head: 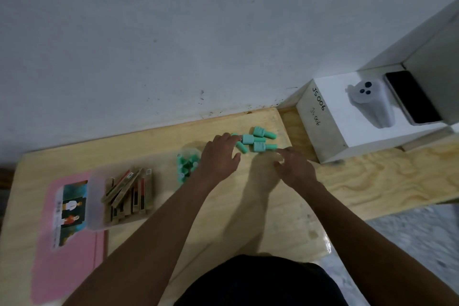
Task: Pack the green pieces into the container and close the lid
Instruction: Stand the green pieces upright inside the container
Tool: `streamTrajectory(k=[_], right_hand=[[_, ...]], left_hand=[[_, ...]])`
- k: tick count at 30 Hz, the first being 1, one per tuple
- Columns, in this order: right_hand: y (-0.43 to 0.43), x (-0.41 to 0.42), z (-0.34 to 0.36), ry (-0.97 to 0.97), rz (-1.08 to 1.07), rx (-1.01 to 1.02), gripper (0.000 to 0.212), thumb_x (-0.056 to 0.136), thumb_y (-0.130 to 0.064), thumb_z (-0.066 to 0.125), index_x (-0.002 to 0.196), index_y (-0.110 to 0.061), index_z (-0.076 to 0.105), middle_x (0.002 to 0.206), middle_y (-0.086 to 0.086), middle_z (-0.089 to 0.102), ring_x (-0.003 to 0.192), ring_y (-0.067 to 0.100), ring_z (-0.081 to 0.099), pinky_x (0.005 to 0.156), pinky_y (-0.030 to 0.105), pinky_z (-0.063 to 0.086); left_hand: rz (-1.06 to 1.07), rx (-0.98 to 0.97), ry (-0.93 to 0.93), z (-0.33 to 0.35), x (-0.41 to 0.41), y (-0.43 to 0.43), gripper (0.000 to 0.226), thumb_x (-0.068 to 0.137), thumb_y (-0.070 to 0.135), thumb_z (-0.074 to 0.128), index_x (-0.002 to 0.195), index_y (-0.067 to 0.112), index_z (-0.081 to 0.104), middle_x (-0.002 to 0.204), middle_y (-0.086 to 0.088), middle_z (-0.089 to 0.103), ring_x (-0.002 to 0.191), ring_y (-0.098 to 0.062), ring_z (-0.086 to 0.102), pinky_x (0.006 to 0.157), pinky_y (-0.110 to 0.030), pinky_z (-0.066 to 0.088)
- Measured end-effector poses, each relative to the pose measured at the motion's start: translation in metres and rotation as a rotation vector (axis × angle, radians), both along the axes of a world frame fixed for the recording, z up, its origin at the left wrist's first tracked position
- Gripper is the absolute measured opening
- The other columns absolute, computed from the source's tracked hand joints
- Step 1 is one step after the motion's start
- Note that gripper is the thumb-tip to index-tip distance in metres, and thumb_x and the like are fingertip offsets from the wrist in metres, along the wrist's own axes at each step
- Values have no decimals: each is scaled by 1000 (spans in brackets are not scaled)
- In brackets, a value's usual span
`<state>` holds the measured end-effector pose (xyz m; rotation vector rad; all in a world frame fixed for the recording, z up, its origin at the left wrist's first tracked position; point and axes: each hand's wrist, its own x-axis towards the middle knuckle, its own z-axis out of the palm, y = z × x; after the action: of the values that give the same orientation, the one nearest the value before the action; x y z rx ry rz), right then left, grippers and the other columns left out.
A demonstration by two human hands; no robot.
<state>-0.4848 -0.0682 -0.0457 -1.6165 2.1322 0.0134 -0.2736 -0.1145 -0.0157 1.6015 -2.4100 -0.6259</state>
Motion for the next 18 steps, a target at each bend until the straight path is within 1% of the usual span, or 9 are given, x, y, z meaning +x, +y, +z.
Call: streamTrajectory(k=[2, 4, 6, 8, 12, 15, 16, 18], right_hand=[[-11, -5, -2, 0, 28, 4, 42, 96, -28, 46, 138, -24, 46, 137, 6, 50, 122, 28, 49, 92, 45, 49], [-21, -7, -9, 16, 110, -15, 44, 95, -26, 47, 138, -21, 45, 136, 7, 52, 117, 29, 52, 90, 41, 49], [-29, -9, -19, 36, 168, -53, 43, 93, -29, 49, 135, -22, 48, 130, 6, 56, 108, 27, 57, 84, 38, 50], [-34, -11, -26, 50, 178, -100, 40, 93, -32, 51, 132, -25, 51, 125, 5, 59, 103, 25, 59, 79, 37, 51], [-39, -17, -36, 33, 203, -163, 33, 93, -37, 54, 124, -27, 58, 120, 2, 60, 98, 21, 58, 73, 34, 51], [-39, -22, -38, -19, 216, -169, 31, 90, -40, 58, 119, -30, 62, 114, 0, 63, 94, 18, 58, 70, 32, 50], [-38, -24, -38, -53, 198, -161, 32, 90, -41, 58, 119, -30, 63, 112, -1, 65, 93, 18, 59, 70, 31, 50], [-35, -27, -35, -218, 76, -119, 34, 91, -41, 60, 122, -28, 64, 113, 0, 67, 97, 17, 61, 76, 34, 52]], left_hand=[[-47, 56, -158, -12, -14, -21, 50, 87, 27, 57, 134, 20, 43, 130, -4, 48, 116, -26, 48, 92, -43, 43], [-73, 103, -283, -24, -24, -38, 53, 86, 25, 58, 136, 20, 39, 135, -5, 43, 120, -27, 45, 95, -43, 40], [-97, 125, -362, -37, -28, -48, 53, 86, 25, 58, 135, 20, 39, 133, -6, 44, 119, -28, 46, 94, -43, 40], [-129, 123, -421, -46, -29, -53, 51, 85, 25, 58, 133, 20, 42, 129, -6, 46, 116, -28, 48, 92, -42, 40], [-147, 121, -439, -54, -34, -61, 40, 87, 16, 54, 127, 18, 48, 122, -7, 50, 108, -27, 52, 87, -40, 43], [-142, 170, -417, -50, -37, -62, 42, 87, 16, 55, 128, 16, 48, 121, -9, 49, 106, -28, 54, 82, -41, 47], [-132, 201, -408, -48, -37, -61, 44, 86, 17, 57, 129, 15, 48, 121, -9, 48, 105, -29, 55, 80, -41, 48], [-110, 243, -394, -43, -35, -58, 44, 84, 21, 60, 126, 13, 49, 120, -8, 47, 101, -29, 58, 77, -40, 49]])
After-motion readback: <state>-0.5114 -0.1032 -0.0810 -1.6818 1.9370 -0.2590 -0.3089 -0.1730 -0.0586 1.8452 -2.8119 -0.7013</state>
